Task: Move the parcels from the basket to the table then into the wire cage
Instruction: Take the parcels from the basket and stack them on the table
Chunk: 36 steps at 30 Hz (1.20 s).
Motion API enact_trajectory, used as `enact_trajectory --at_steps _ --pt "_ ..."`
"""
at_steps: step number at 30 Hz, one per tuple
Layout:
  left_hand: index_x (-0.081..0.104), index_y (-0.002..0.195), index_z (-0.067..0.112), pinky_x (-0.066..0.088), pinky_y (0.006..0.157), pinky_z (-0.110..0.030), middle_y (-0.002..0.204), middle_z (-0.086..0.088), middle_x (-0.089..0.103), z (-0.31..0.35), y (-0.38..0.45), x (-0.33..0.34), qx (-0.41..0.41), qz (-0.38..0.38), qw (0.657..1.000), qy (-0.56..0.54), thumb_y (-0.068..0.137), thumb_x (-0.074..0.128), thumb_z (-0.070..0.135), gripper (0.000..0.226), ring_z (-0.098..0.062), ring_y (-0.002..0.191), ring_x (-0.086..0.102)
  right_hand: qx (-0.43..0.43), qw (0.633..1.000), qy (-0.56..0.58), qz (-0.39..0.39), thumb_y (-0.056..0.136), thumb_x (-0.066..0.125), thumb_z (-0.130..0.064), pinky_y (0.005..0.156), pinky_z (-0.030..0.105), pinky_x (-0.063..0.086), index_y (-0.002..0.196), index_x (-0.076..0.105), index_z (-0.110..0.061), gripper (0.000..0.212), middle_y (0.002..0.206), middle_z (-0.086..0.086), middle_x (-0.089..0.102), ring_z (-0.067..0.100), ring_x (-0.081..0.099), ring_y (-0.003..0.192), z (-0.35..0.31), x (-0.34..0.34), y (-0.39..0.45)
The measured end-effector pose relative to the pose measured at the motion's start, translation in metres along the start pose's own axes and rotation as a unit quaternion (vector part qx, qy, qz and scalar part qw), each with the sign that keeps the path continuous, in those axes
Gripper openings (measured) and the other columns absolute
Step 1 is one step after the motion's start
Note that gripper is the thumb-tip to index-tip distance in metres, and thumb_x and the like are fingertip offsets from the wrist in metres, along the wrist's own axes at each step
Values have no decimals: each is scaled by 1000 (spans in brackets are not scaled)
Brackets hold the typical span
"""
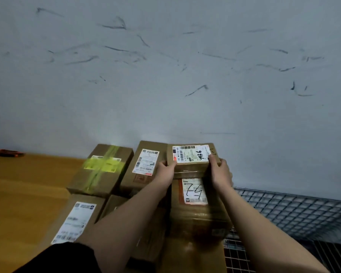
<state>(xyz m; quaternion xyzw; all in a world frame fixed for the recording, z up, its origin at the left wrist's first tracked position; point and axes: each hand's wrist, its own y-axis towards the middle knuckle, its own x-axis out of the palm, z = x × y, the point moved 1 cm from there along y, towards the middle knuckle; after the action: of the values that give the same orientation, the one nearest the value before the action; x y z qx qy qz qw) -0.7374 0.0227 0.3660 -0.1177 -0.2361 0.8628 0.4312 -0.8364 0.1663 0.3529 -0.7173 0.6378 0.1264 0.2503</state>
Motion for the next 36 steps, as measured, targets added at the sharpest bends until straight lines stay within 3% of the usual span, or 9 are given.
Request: enact_trajectory --at_steps 2,9,14,18,20,25,30,33,36 --pt "34 138 22 52 73 -33 114 -5 60 -2 8 14 -2 -18 1000 -1 97 51 34 46 -20 90 62 9 1000 1 -2 90 38 -66 108 52 31 139 43 -21 66 141 12 47 37 42 128 8 -7 17" --pt "20 148 35 49 95 -51 122 -11 61 -10 34 38 -32 -45 998 -14 93 53 43 64 -32 105 63 51 988 124 -71 92 41 -61 102 50 43 140 37 -22 62 135 10 52 30 52 117 27 -3 40" --pt "20 148 29 50 93 -48 123 -13 60 -4 44 42 -10 -49 998 -22 97 49 36 59 -32 105 62 56 988 117 -82 91 38 -65 102 53 43 142 31 -24 66 134 10 51 33 53 117 24 3 50" --pt "22 148 28 53 75 -37 124 -14 60 3 52 44 1 -61 998 -25 98 48 35 57 -29 99 63 64 986 124 -97 90 40 -66 106 52 39 146 28 -25 70 140 13 47 34 50 122 20 3 59" --pt "26 145 28 54 80 -41 122 -12 61 3 56 44 4 -57 997 -43 97 49 35 54 -28 97 64 54 992 85 -78 90 40 -66 109 53 34 146 30 -26 70 144 12 40 35 44 128 17 3 61" --pt "39 137 30 51 91 -46 132 -9 53 6 56 32 63 35 997 -31 89 51 52 54 -29 109 59 -42 999 -27 -4 94 35 -63 114 48 20 145 39 -20 67 148 10 32 30 30 138 -3 11 51" --pt "35 146 21 34 104 -44 146 -10 28 17 67 -13 76 173 981 52 97 43 48 57 -32 131 35 -87 992 -18 -87 93 38 -62 114 50 28 145 38 -16 70 150 10 34 32 30 139 -29 56 45" --pt "37 140 15 39 99 -39 139 -8 42 20 79 -46 75 211 974 33 95 45 45 54 -30 122 45 -98 988 0 -119 93 46 -54 111 48 33 144 35 -14 66 145 9 41 30 37 134 -42 85 39" --pt "33 127 9 41 83 -33 112 -8 46 27 86 -66 50 215 975 -18 96 48 41 48 -24 97 50 -90 984 16 -153 92 50 -52 110 48 36 146 31 -14 69 145 8 42 29 39 134 -53 107 36"
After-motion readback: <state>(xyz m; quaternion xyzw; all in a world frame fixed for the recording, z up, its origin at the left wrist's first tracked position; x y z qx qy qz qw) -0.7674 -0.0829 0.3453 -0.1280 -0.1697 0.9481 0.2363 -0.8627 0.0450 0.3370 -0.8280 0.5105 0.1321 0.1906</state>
